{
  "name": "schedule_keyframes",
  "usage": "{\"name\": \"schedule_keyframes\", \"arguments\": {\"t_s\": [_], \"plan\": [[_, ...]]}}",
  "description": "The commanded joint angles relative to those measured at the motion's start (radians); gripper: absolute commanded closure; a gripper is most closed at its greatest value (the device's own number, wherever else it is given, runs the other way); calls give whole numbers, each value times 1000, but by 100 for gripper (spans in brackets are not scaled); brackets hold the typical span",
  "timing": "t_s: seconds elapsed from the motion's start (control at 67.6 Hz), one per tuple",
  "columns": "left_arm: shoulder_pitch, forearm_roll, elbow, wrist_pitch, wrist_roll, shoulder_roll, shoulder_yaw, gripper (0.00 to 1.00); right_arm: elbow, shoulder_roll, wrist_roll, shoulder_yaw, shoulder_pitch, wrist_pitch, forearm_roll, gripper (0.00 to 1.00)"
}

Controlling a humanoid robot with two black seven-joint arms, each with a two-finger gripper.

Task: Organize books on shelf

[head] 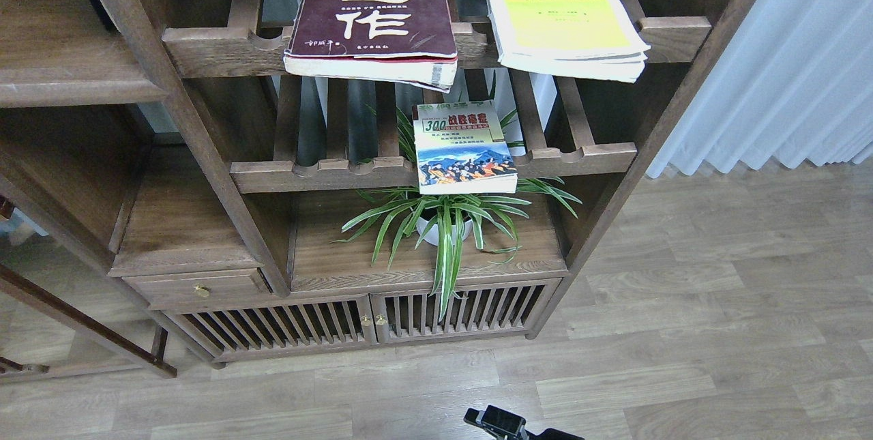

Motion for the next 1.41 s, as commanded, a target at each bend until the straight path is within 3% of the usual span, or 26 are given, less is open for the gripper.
{"name": "schedule_keyframes", "arguments": {"t_s": [0.0,0.651,0.77,1.036,1.214,1.391], "plan": [[-9,0,1,0,-2,1,0,0,0,0,3,0,1,0,2,0],[-19,0,10,0,-10,2,-12,0,49,0,-1,0,105,14,2,0],[-18,1,11,0,-8,2,-12,0,110,0,3,13,114,14,11,0],[-12,1,36,0,-5,15,-12,0,299,0,2,230,124,14,23,0],[-9,1,45,0,-7,16,-12,0,420,0,2,293,136,-105,23,0],[-7,0,45,0,-11,16,-12,0,433,0,3,310,190,-167,21,0]]}}
